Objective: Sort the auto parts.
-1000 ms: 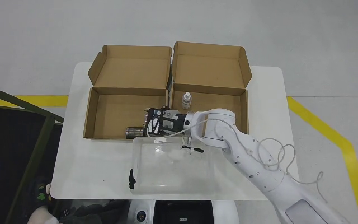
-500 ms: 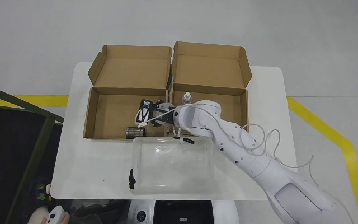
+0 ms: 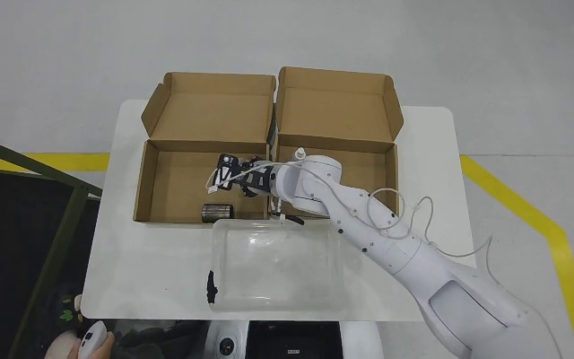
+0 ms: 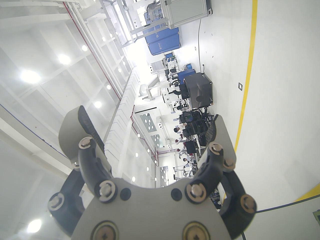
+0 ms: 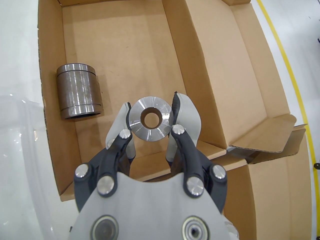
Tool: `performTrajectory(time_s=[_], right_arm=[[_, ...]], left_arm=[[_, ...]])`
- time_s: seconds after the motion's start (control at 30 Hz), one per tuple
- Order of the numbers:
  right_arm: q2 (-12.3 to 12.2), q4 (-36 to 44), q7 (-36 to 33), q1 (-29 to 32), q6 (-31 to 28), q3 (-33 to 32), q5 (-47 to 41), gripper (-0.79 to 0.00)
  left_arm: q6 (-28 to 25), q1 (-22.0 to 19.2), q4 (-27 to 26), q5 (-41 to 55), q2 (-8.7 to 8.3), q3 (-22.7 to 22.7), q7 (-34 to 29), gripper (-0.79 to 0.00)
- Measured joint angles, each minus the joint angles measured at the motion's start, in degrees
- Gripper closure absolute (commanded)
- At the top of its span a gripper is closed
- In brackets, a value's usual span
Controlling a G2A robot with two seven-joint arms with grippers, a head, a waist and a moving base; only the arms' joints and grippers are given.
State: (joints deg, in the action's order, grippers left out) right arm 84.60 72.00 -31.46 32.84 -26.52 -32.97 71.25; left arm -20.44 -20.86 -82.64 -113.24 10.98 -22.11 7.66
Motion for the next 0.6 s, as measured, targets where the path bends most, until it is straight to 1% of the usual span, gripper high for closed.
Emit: performTrajectory(time_s=[0.23,0.37,0.47,0.6], right_arm=[[1.9,-4.7,0.5,-1.4,-0.1,1.5,-0.6,-0.009],[2.8,-7.3,1.0,-2.0,-0.4,2.0,-1.1,-0.037],[3.5,-9.3,1.1,-2.5,-0.7,2.2,-1.4,-0.08],[4.2,-11.1,1.5,-2.9,-1.0,2.5,-1.5,-0.219]], left_arm=[[0.0,0.0,0.0,0.0,0.0,0.0,0.0,-0.785],[0.0,0.0,0.0,0.0,0.0,0.0,0.0,-0.785],[0.0,0.0,0.0,0.0,0.0,0.0,0.0,-0.785],[0.0,0.0,0.0,0.0,0.0,0.0,0.0,-0.785]])
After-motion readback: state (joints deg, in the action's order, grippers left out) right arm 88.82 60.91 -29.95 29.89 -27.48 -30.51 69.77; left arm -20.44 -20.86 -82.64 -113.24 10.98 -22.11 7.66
